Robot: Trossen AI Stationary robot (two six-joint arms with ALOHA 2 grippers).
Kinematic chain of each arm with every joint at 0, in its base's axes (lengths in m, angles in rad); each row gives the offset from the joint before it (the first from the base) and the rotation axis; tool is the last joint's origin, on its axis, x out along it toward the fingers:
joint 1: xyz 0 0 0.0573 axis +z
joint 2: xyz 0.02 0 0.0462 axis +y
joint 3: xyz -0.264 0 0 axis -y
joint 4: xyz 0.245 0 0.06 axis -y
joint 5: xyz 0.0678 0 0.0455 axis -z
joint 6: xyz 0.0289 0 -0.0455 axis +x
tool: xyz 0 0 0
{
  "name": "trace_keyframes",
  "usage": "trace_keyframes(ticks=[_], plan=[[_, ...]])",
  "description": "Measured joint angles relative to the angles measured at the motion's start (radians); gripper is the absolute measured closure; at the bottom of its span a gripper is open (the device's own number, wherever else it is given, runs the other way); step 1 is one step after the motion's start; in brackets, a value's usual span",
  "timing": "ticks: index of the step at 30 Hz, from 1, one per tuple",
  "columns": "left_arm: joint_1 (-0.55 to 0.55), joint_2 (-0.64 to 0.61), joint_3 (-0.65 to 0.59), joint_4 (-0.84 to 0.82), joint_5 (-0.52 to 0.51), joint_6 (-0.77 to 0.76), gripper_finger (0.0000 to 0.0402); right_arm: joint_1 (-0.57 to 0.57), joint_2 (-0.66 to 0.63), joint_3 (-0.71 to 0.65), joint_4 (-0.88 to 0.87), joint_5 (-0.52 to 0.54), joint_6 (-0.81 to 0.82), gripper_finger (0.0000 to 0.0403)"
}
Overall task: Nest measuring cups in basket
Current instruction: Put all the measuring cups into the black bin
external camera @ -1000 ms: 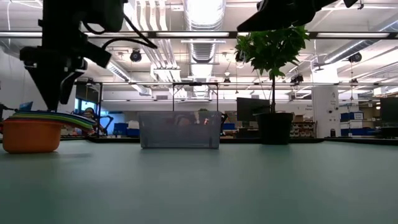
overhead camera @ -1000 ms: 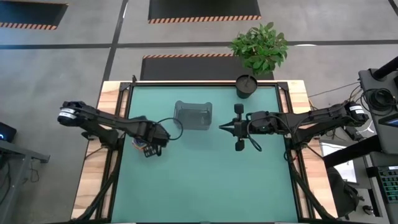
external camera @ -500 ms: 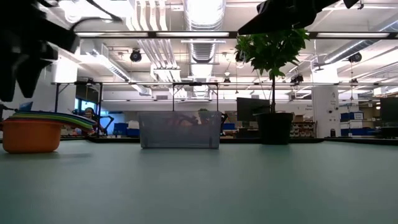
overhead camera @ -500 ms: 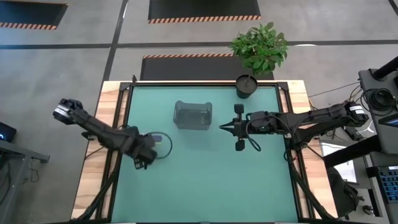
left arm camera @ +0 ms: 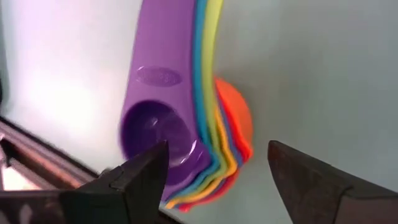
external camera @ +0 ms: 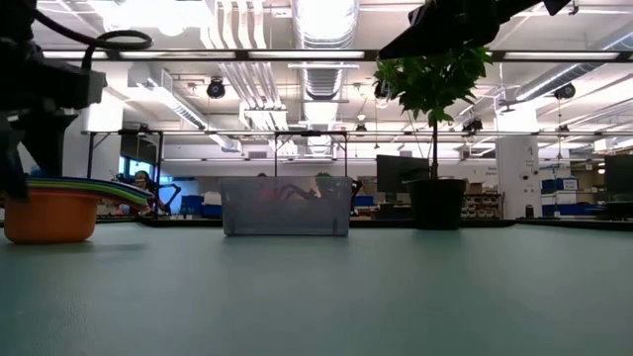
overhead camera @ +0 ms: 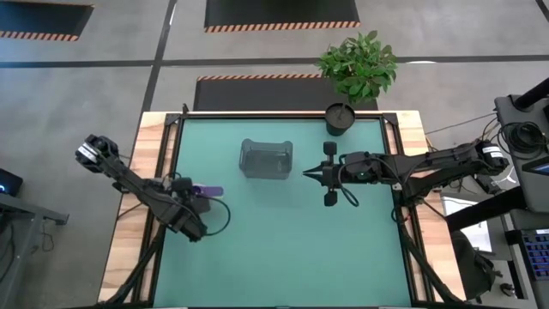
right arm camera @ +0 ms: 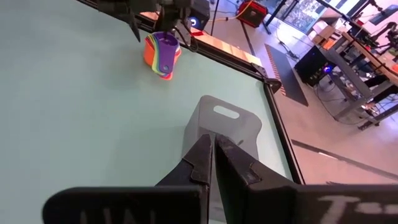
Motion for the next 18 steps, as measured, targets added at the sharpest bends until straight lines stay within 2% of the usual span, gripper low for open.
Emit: trace_keyframes(ticks=[9,18], plan=[[0.000,0.020,-0.075,0.066,-0.014,-0.016,0.0174,0.000,0.000,0.000,0.000,0.000,-0.008,0.0394],[0.000,0.053,-0.066,0.058,-0.022,-0.011,0.0266,0.000,0.000,0.000,0.000,0.000,-0.011,0.0394]])
